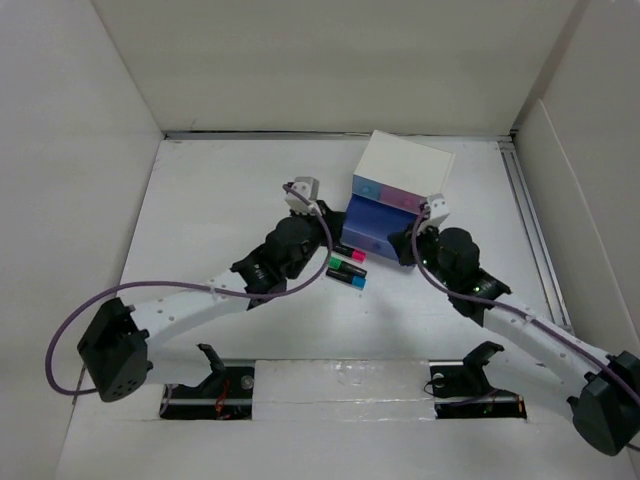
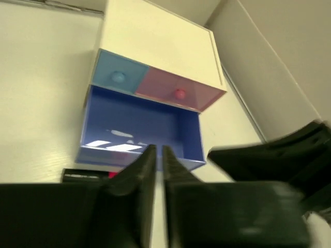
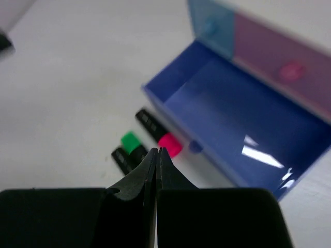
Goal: Organize the desk
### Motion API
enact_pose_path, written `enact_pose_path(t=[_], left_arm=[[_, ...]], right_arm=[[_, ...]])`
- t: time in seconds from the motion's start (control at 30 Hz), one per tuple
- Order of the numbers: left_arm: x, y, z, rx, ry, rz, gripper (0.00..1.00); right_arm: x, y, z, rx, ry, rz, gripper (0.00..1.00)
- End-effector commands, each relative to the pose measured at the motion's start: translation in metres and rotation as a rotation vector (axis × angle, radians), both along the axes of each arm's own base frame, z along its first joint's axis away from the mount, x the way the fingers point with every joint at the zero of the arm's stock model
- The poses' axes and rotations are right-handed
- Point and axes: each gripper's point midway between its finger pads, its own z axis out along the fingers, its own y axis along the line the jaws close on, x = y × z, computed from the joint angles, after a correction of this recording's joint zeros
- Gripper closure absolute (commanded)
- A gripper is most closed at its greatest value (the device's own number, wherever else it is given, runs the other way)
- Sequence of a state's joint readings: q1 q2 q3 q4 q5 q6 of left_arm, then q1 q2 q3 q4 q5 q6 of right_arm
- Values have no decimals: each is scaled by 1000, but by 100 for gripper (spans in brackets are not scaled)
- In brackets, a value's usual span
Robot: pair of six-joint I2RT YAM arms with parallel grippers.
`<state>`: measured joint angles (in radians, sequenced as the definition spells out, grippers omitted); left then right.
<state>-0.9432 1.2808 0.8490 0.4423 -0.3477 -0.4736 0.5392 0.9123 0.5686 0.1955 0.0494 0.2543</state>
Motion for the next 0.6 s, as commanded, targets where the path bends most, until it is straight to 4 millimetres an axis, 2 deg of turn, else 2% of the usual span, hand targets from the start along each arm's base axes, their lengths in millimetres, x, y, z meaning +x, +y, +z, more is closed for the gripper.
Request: enact_pose_path(t=[0.0, 0.03, 0.07, 0.1, 0.13, 0.17, 0.2, 0.23, 0.27, 0.33, 0.37, 0.4, 0.47, 0.5, 0.57], left_arm=[[11, 44, -2, -18, 8, 107, 100], [11, 52, -8, -17, 18, 116, 100], [15, 61, -11, -17, 19, 133, 100], [12, 64, -8, -28, 12, 133, 100], [13, 71, -17, -12, 21, 148, 100], [14, 76, -21, -7, 24, 160, 100], [12, 78, -21, -8, 21, 164, 99], [13, 83, -29, 4, 31, 177, 97], [12, 85, -32, 11, 29, 176, 94], [16, 97, -36, 17, 30, 205, 84], [17, 100, -36, 16, 31, 208, 78], [19, 107, -32, 2, 25, 222, 75], [17, 109, -33, -10, 23, 214, 70], [14, 110, -31, -18, 15, 204, 70], [12, 109, -29, -22, 11, 192, 70]], right_arm=[[-43, 32, -68, -125, 180, 199, 100], [-48, 38, -84, -163, 223, 221, 98], [-53, 41, -93, -193, 248, 240, 92], [-58, 47, -99, -211, 260, 257, 74], [-57, 48, -105, -222, 277, 259, 66], [-59, 52, -117, -246, 308, 274, 61], [-59, 54, -121, -251, 324, 279, 54], [-55, 58, -121, -253, 330, 283, 52], [-54, 61, -132, -274, 364, 289, 52], [-52, 72, -134, -285, 375, 316, 48], [-54, 76, -146, -306, 407, 330, 47], [-53, 77, -150, -315, 418, 329, 46], [-49, 78, -154, -325, 434, 318, 45], [-51, 80, -162, -333, 449, 320, 43], [-50, 81, -163, -334, 450, 320, 42]])
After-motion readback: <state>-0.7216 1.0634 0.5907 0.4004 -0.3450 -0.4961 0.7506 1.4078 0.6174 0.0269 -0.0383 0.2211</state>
